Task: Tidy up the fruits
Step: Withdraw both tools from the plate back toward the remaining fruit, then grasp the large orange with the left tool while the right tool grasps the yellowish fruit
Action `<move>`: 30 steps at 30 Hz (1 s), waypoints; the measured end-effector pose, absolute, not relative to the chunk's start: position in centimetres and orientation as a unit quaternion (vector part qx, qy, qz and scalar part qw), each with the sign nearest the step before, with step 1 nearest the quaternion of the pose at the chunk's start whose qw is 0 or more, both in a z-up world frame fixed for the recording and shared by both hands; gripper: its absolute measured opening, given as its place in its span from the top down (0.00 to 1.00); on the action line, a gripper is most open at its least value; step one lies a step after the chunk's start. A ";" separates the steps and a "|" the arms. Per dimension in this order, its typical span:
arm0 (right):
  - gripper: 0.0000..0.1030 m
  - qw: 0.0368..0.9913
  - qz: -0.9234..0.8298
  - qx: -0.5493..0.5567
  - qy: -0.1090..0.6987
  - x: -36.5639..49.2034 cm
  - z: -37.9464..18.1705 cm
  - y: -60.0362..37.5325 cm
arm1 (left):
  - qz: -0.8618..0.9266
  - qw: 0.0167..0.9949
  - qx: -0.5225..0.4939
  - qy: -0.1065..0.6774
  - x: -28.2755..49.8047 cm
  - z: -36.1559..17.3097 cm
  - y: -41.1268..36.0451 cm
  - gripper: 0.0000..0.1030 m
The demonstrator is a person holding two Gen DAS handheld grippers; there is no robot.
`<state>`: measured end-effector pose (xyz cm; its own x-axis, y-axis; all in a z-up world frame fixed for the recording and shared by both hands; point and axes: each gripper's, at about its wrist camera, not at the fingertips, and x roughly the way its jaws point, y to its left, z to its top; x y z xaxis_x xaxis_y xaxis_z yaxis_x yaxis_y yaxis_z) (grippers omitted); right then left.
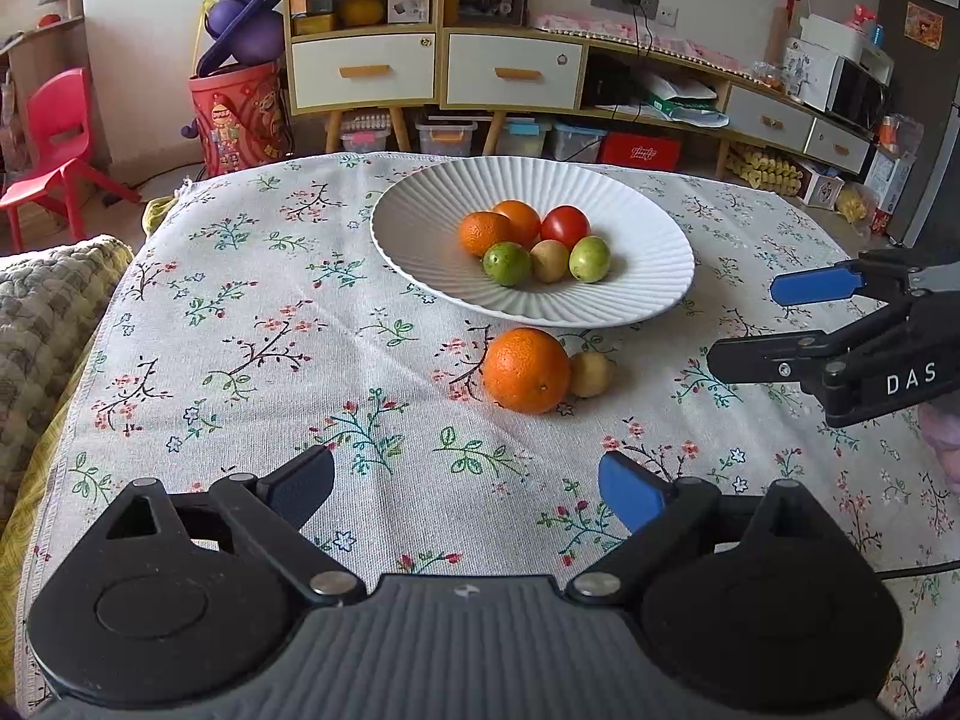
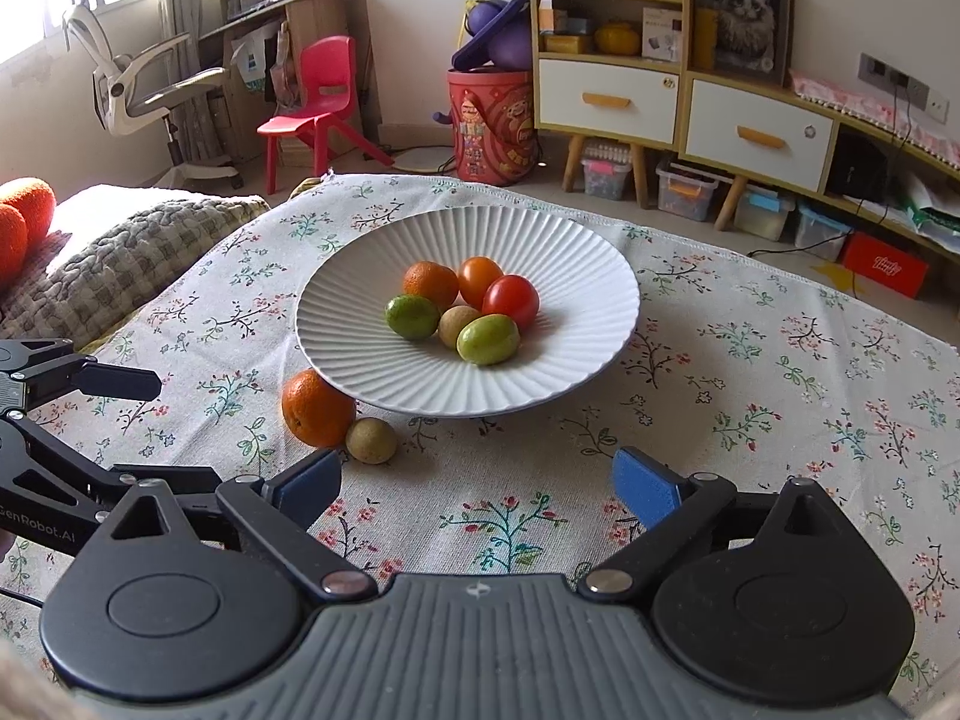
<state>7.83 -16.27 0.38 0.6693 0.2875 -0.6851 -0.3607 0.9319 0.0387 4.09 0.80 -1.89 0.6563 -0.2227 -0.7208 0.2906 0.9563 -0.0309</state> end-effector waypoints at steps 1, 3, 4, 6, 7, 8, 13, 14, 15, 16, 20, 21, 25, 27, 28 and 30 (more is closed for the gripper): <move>0.06 0.911 0.178 -0.053 0.368 7.8 0.2 -16.1 | -0.139 0.909 0.044 0.391 4.1 -2.0 1.0 0.17; 0.06 0.909 0.179 -0.059 0.371 7.6 -0.3 -15.7 | -0.135 0.908 0.044 0.393 4.1 -2.2 1.2 0.17; 0.06 0.909 0.180 -0.061 0.371 7.6 -0.5 -15.6 | -0.134 0.908 0.044 0.394 4.1 -2.3 1.3 0.17; 0.06 0.909 0.181 -0.067 0.370 7.5 -0.9 -15.2 | -0.131 0.908 0.045 0.396 4.2 -2.5 1.4 0.17; 0.06 0.909 0.181 -0.070 0.369 7.5 -1.0 -15.1 | -0.130 0.907 0.045 0.398 4.3 -2.6 1.4 0.17; 0.07 0.909 0.182 -0.072 0.369 7.5 -1.2 -14.9 | -0.130 0.907 0.046 0.398 4.4 -2.7 1.5 0.17; 0.17 0.906 0.197 -0.081 0.365 7.7 -2.1 -14.0 | -0.127 0.906 0.045 0.401 4.6 -3.0 1.7 0.17; 0.23 0.906 0.200 -0.083 0.364 7.7 -2.2 -13.8 | -0.127 0.906 0.045 0.402 4.7 -3.1 1.7 0.17; 0.29 0.905 0.203 -0.086 0.364 7.8 -2.3 -13.6 | -0.127 0.905 0.045 0.403 4.7 -3.2 1.7 0.17; 0.32 0.903 0.207 -0.089 0.366 7.9 -2.4 -13.4 | -0.127 0.905 0.045 0.404 4.9 -3.3 1.8 0.17; 0.47 0.899 0.219 -0.089 0.369 8.3 -2.8 -12.8 | -0.126 0.904 0.044 0.407 5.1 -3.6 1.8 0.17; 0.49 0.899 0.221 -0.090 0.368 8.3 -2.8 -12.7 | -0.126 0.904 0.044 0.407 5.3 -3.7 1.9 0.17; 0.53 0.900 0.225 -0.090 0.362 8.6 -2.7 -12.3 | -0.125 0.903 0.042 0.410 5.6 -4.0 2.0 0.17; 0.58 0.900 0.227 -0.086 0.362 8.8 -2.8 -12.2 | -0.124 0.902 0.041 0.411 5.8 -4.1 2.1 0.17; 0.60 0.900 0.228 -0.084 0.362 8.9 -2.8 -12.1 | -0.124 0.902 0.042 0.411 5.9 -4.2 2.0 0.17; 0.66 0.900 0.232 -0.085 0.360 9.0 -2.9 -12.0 | -0.124 0.902 0.042 0.411 6.1 -4.3 2.0 0.17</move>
<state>9.04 -12.01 -2.87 0.6335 0.3558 -0.6871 -0.4780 0.8782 0.0141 6.06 1.96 -4.30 0.6310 -0.1892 -0.7523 0.2587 0.9656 -0.0259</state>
